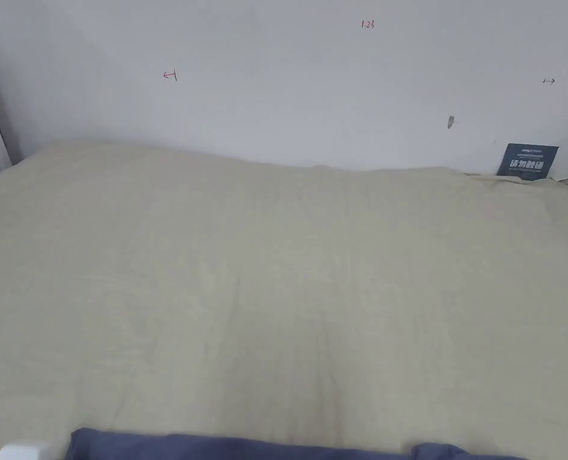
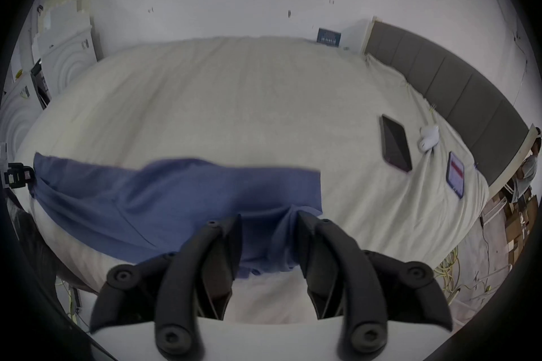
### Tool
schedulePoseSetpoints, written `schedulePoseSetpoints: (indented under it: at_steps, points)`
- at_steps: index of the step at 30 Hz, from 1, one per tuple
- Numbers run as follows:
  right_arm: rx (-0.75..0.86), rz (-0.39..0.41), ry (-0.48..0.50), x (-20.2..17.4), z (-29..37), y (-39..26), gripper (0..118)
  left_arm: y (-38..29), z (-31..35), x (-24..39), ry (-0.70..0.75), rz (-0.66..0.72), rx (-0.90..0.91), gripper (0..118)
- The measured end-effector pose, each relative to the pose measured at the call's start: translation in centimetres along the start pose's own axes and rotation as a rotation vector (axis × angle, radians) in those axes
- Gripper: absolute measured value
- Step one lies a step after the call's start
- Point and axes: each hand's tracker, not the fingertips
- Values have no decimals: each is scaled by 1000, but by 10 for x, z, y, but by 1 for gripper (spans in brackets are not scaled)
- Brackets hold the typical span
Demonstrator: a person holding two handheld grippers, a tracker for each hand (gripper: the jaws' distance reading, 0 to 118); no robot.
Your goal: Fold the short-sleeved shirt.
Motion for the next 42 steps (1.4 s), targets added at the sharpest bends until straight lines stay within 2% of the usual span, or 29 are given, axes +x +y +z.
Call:
schedulePoseSetpoints:
  at_steps: [2, 7, 10, 13, 14, 16, 17, 18, 20, 22, 28, 32, 35, 40, 41, 42]
  points:
    - [73, -7, 14, -6, 9, 11, 42, 8, 8, 4, -1, 4, 56, 56]
    - [236, 25, -17, -33, 21, 37, 44, 39, 37, 44, 41, -36, 231, 56]
    - [314, -27, 35, -44, 19, 46, 44, 51, 37, 53, 52, -41, 319, 56]
    - [379, -30, 34, -59, 14, 50, 41, 60, 33, 60, 68, -47, 377, 55]
    - [400, -28, 38, -63, 12, 51, 28, 62, 33, 64, 74, -52, 399, 51]
    - [424, -30, 34, -72, 10, 53, 17, 64, 29, 65, 63, -59, 413, 48]
    - [449, -40, 47, -75, 10, 53, 8, 65, 29, 68, 61, -62, 424, 44]
    - [473, -46, 38, -80, 9, 53, 4, 66, 29, 70, 62, -63, 434, 37]
    - [472, -42, 40, -85, 8, 55, 1, 66, 26, 73, 64, -74, 451, 14]
    - [481, -43, 35, -90, 7, 56, 1, 64, 27, 76, 65, -85, 474, 0]
    - [505, -29, 7, -100, 10, 58, 0, 55, 30, 74, 112, -102, 532, 0]
    - [502, -20, 13, -102, 9, 60, 0, 57, 29, 61, 124, -55, 486, 0]
    - [488, -2, 12, -103, 10, 62, 0, 61, 26, 40, 74, 6, 337, 0]
    - [462, 7, 23, -103, 6, 61, 0, 61, 16, -12, -184, 176, 81, 0]
    - [457, 9, 29, -102, 5, 60, 0, 58, 13, -22, -223, 194, 38, 4]
    - [453, 11, 29, -102, 5, 60, 0, 55, 10, -32, -228, 197, 2, 13]
